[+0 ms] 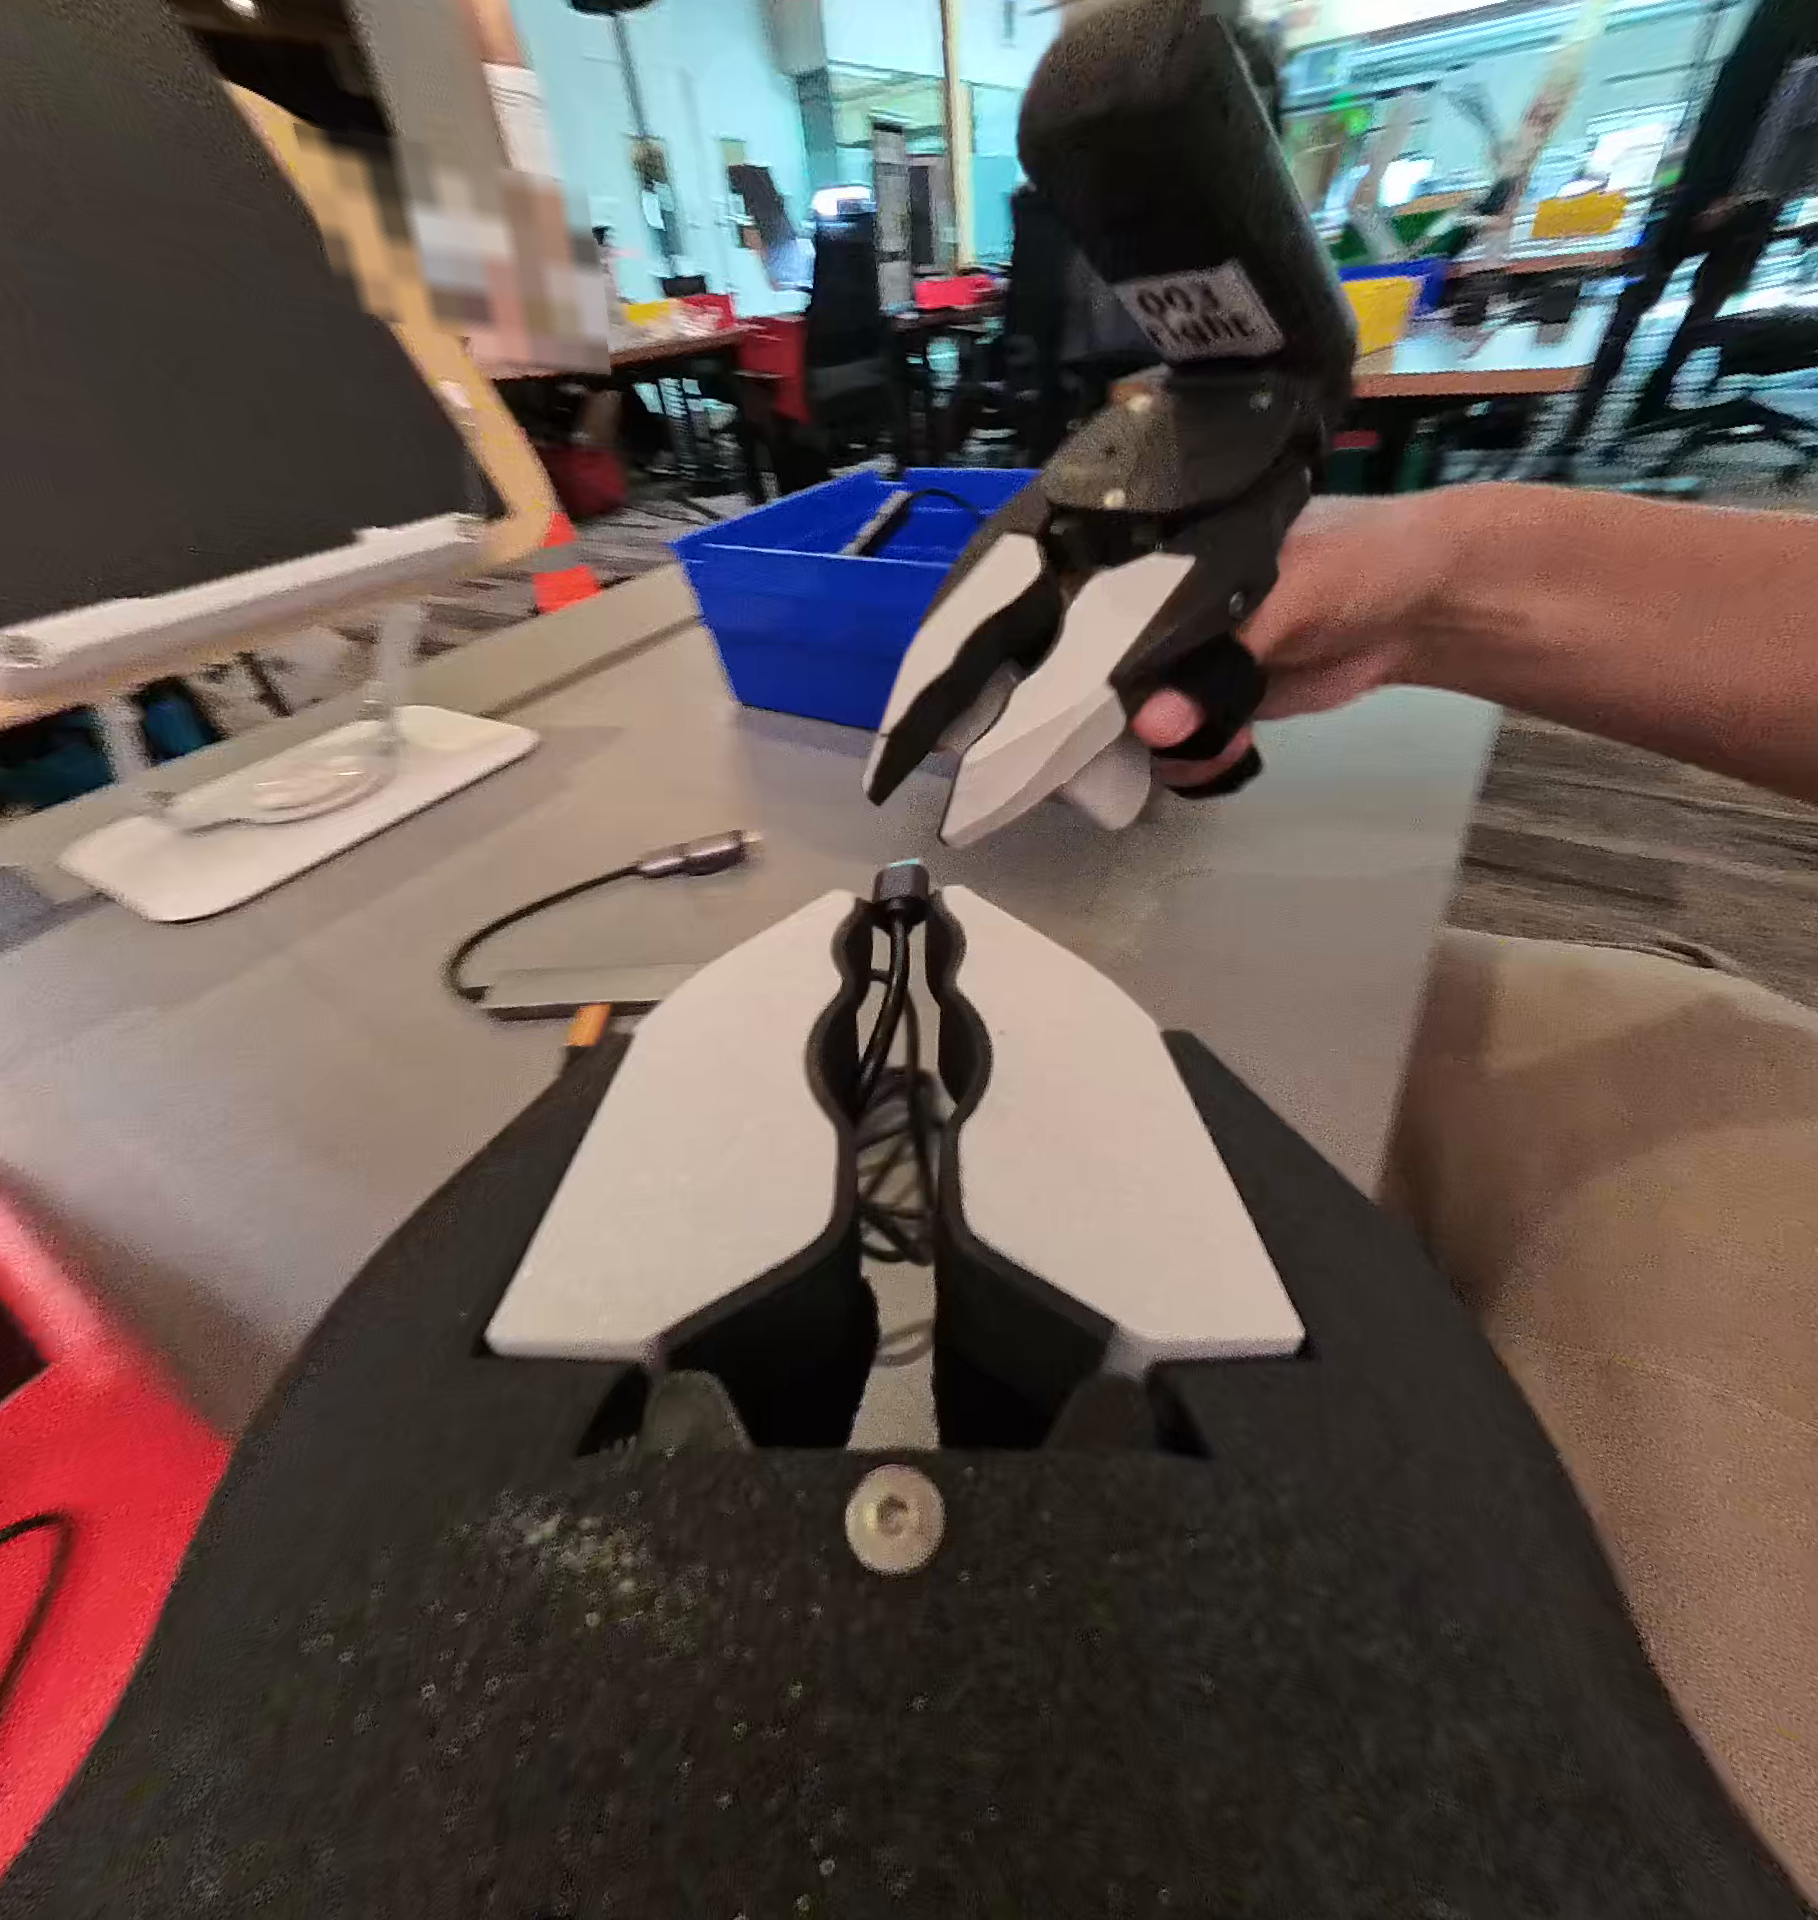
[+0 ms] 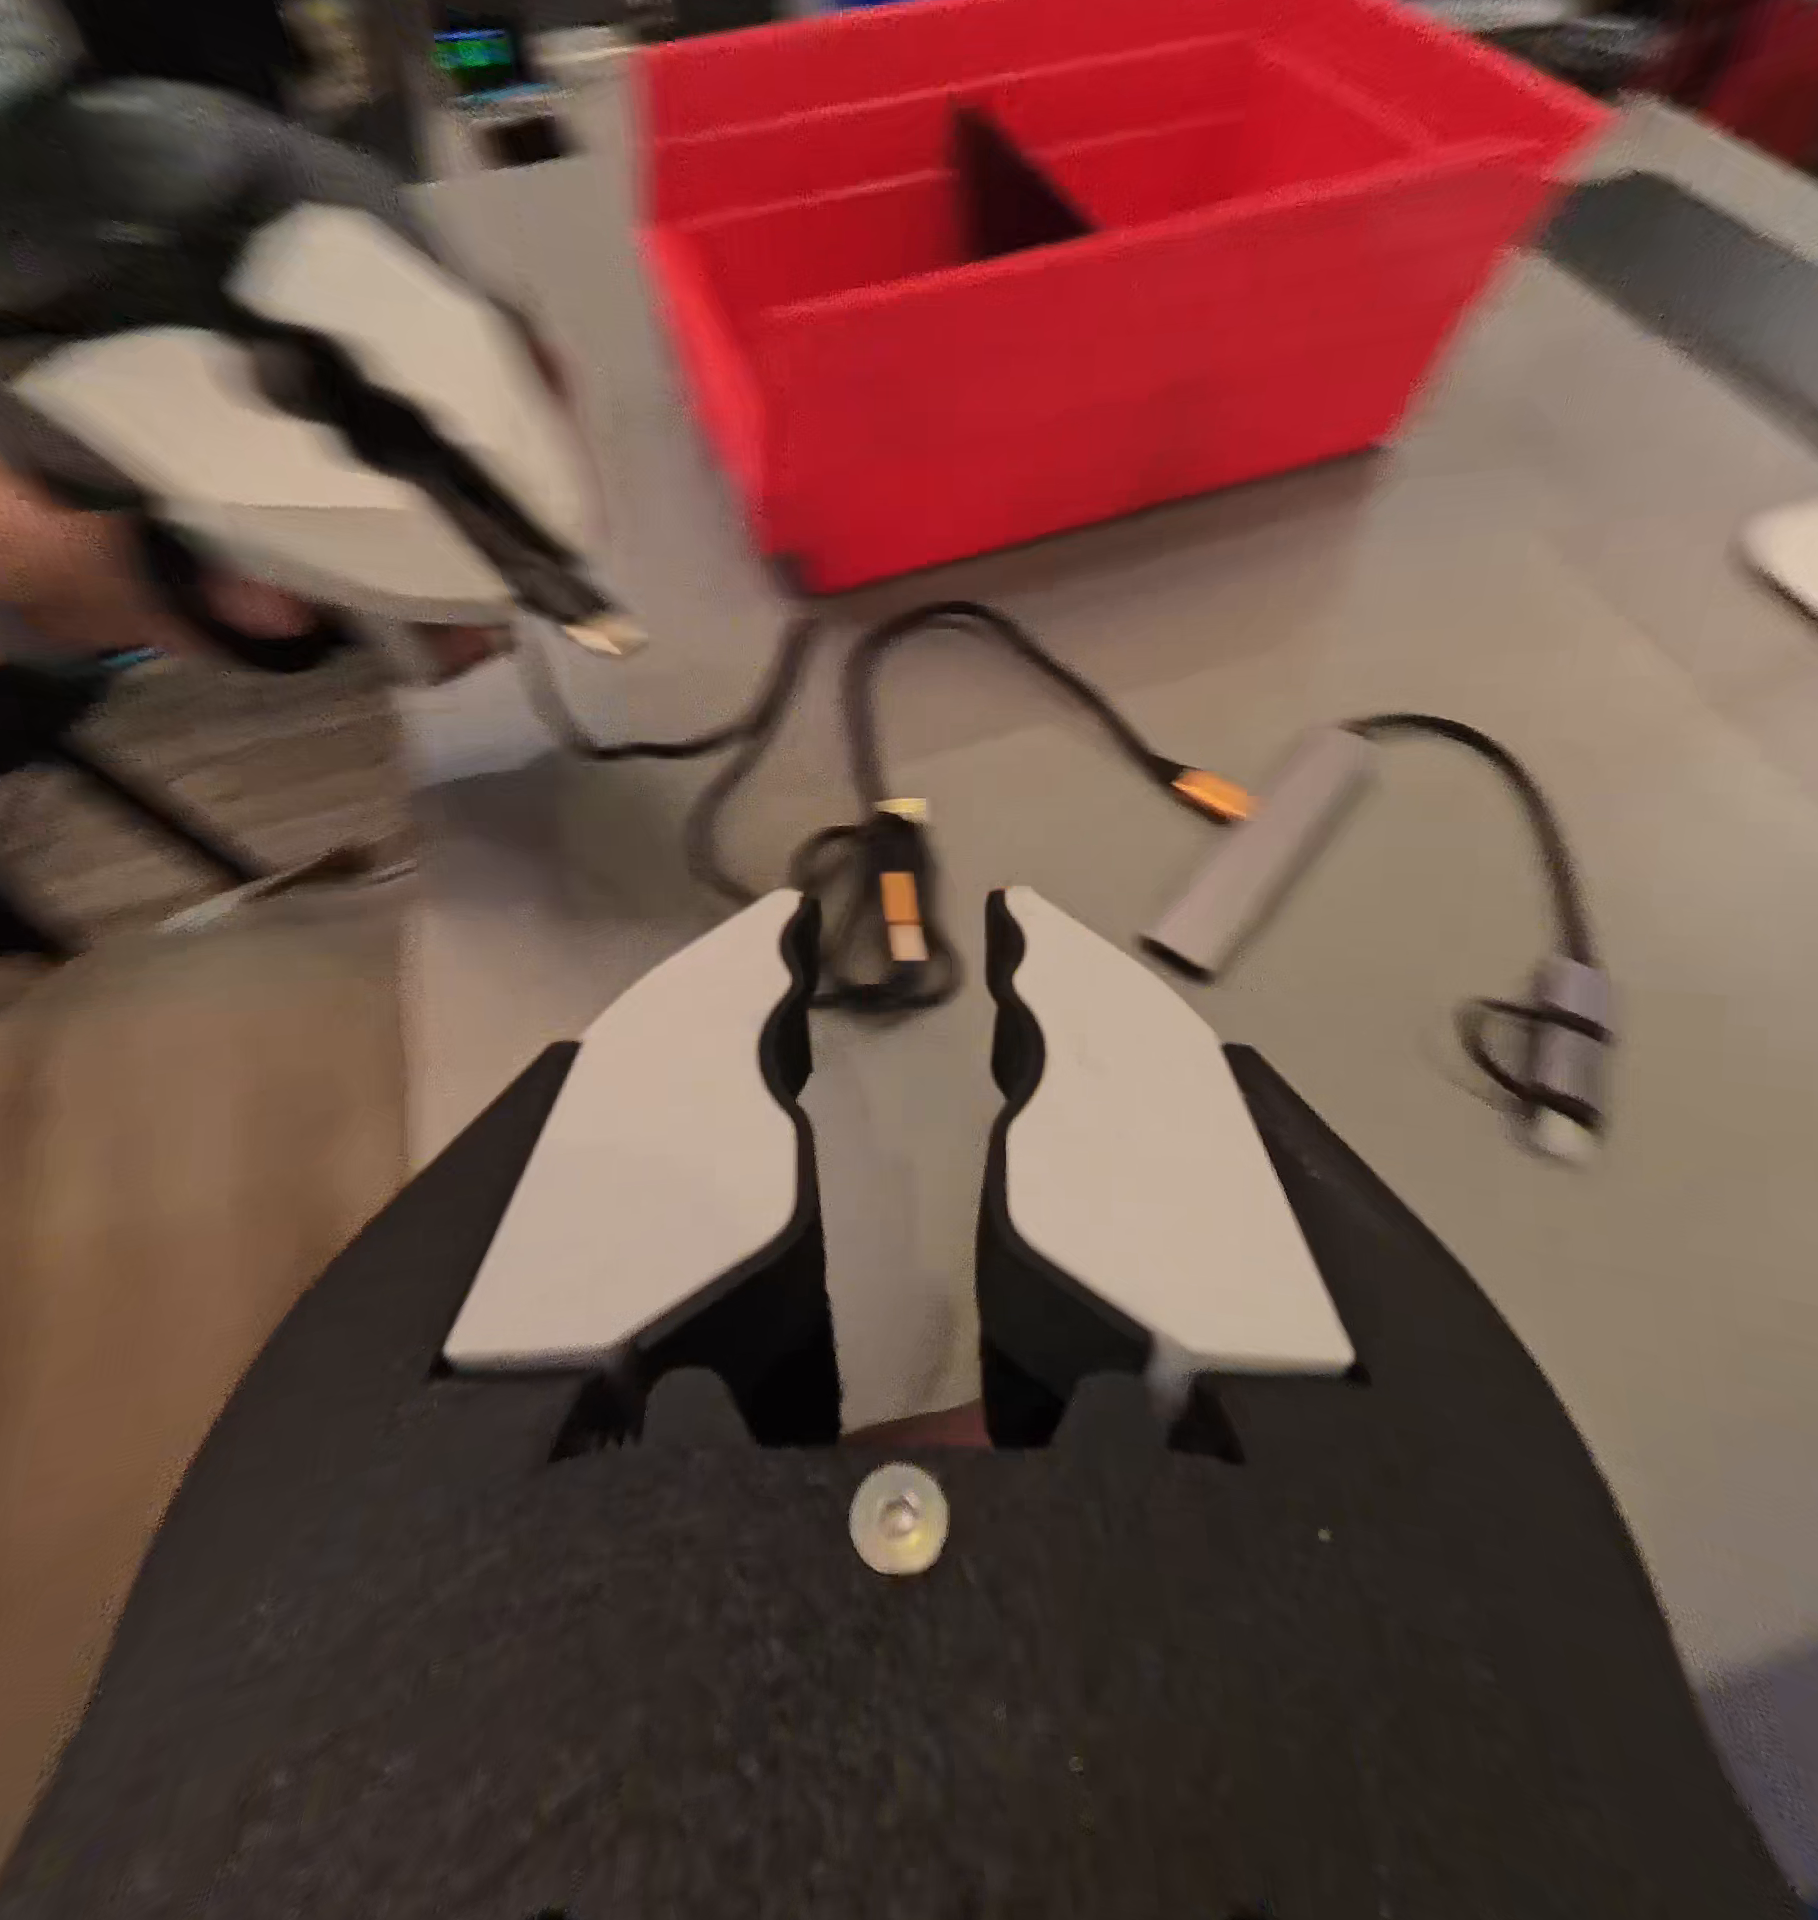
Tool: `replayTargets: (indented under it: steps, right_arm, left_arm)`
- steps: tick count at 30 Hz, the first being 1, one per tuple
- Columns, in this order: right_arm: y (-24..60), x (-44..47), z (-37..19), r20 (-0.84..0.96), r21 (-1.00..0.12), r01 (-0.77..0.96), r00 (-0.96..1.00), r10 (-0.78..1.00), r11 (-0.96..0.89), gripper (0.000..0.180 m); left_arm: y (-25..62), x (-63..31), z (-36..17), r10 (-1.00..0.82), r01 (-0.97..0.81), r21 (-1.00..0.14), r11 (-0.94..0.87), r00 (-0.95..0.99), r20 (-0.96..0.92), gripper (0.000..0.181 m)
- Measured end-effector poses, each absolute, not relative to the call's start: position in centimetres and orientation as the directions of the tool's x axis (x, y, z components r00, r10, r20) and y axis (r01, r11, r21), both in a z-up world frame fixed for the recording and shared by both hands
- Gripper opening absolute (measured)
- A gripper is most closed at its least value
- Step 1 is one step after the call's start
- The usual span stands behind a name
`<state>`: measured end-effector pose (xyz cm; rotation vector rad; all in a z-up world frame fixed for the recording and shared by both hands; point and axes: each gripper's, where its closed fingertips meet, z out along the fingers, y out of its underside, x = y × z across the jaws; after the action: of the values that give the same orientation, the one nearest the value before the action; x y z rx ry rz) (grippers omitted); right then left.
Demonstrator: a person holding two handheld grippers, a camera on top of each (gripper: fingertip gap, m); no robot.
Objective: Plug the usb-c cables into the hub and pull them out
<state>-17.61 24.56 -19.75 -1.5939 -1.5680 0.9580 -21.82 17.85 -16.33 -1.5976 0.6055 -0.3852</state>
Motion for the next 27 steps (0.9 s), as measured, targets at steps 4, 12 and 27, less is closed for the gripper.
replayTargets:
  steps: [4, 12, 27]
  right_arm:
    - [29.4, -19.3, -23.7, -0.059, -0.837, 0.51, 0.276, 0.959, -0.198, 0.038]
    - [33.9, -22.1, -28.0, 0.19, -0.708, 0.665, 0.505, 0.842, -0.239, 0.048]
    - [29.8, -20.8, -25.4, -0.252, -0.774, 0.476, 0.374, 0.893, -0.418, 0.021]
  left_arm:
    - [18.4, -23.3, -16.6, -0.515, -0.203, -0.978, -0.046, 0.844, -0.152, 0.009]
    - [18.3, -23.3, -16.8, -0.523, -0.205, -0.977, -0.058, 0.84, -0.145, 0.009]
    - [22.8, -24.7, -18.8, -0.436, -0.299, -0.951, -0.084, 0.869, -0.235, 0.009]
